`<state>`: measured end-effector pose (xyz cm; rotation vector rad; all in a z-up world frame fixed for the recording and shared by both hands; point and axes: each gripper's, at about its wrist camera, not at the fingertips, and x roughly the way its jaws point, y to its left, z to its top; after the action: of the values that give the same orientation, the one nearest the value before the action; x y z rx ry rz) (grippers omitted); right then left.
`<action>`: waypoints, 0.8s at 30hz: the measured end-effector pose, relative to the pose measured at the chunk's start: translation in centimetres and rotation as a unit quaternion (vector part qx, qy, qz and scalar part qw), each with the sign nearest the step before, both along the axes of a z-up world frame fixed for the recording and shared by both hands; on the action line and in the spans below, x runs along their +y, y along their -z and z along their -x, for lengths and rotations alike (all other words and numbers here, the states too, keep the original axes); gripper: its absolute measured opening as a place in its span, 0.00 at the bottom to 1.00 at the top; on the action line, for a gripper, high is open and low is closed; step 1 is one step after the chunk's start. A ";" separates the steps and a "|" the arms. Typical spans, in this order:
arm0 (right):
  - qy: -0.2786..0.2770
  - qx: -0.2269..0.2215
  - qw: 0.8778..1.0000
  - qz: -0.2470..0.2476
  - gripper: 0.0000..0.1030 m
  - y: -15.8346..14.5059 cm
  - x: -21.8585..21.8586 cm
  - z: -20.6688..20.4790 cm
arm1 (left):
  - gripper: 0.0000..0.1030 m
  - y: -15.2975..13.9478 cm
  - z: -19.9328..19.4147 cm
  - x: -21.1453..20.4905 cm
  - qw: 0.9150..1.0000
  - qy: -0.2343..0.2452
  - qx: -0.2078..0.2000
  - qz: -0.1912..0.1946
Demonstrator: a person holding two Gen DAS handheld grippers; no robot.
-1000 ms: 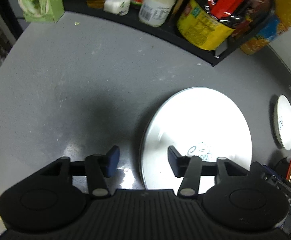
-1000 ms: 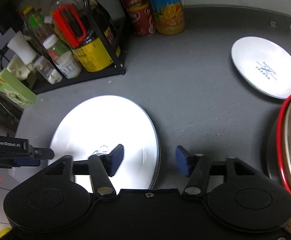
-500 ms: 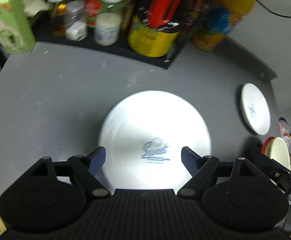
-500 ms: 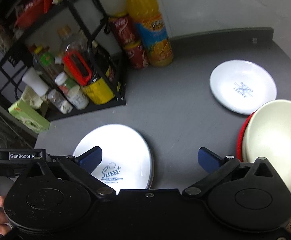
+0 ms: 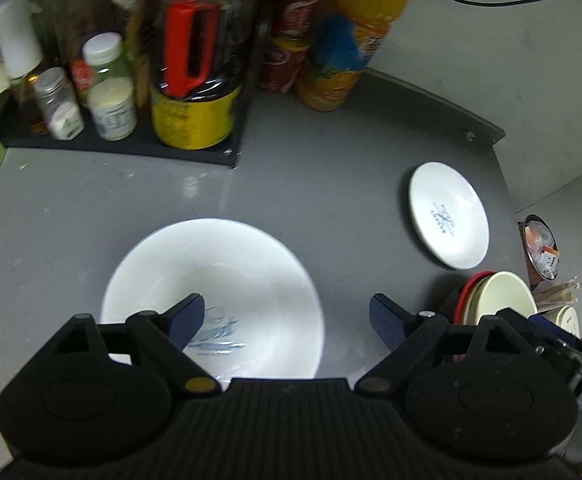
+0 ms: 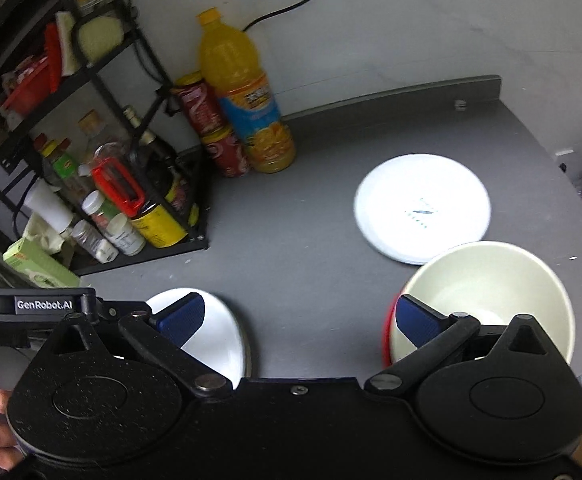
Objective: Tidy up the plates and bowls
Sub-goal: 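Move both grippers to the white plate printed with a blue X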
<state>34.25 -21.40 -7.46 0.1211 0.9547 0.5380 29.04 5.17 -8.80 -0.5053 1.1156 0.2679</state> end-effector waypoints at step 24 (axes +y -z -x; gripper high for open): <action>0.018 0.000 1.000 0.017 1.00 1.0 -7.8 -11.4 | 0.86 1.4 -10.6 -7.5 1.000 0.004 0.004 0.021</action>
<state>45.63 -29.18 -8.48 0.1087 0.9599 0.4881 39.66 -2.36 -10.20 -0.5371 1.1322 0.2390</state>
